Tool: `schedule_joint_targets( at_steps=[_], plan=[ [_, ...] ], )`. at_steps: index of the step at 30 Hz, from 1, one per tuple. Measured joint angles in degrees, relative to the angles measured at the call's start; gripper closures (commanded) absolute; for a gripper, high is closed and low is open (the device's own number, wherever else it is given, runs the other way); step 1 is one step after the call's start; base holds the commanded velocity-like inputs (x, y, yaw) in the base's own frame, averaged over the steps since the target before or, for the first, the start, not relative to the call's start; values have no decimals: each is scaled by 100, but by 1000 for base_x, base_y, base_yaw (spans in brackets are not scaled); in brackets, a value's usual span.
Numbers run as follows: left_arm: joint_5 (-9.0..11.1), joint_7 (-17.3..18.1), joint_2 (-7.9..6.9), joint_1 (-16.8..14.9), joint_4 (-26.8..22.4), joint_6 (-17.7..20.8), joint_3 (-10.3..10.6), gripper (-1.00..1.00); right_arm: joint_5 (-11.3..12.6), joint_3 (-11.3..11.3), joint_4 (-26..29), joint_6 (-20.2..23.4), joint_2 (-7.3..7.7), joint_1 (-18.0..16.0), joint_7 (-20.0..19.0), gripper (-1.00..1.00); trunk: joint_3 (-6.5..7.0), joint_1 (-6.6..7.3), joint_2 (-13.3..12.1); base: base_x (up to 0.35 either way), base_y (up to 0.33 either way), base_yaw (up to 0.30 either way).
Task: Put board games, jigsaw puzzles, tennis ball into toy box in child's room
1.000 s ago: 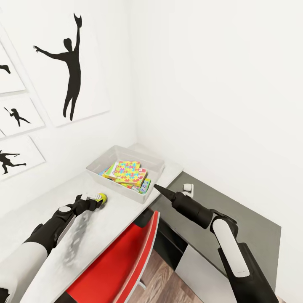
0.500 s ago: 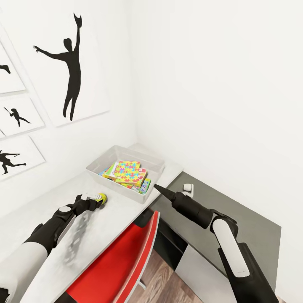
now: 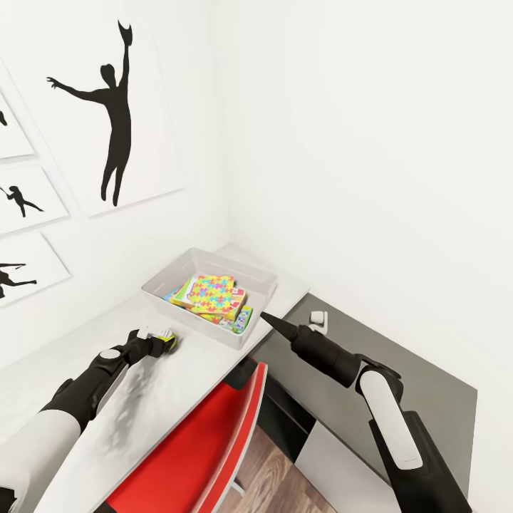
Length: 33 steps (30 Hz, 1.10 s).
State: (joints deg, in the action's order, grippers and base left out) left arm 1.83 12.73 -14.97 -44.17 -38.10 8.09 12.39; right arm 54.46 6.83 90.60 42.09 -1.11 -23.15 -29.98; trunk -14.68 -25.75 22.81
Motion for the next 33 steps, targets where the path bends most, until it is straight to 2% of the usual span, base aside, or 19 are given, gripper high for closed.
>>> schedule_joint_targets(
  at_steps=[23,33],
  plan=[
    [0,-2,0,0,0,0,-4,-100,6,-8,0,-2,9,-1,16,-100,-4,0,0,0,0,0],
    [0,-2,0,0,-1,0,-9,-100,8,-9,0,-2,9,-1,20,-100,-79,0,0,0,0,0]
  ],
)
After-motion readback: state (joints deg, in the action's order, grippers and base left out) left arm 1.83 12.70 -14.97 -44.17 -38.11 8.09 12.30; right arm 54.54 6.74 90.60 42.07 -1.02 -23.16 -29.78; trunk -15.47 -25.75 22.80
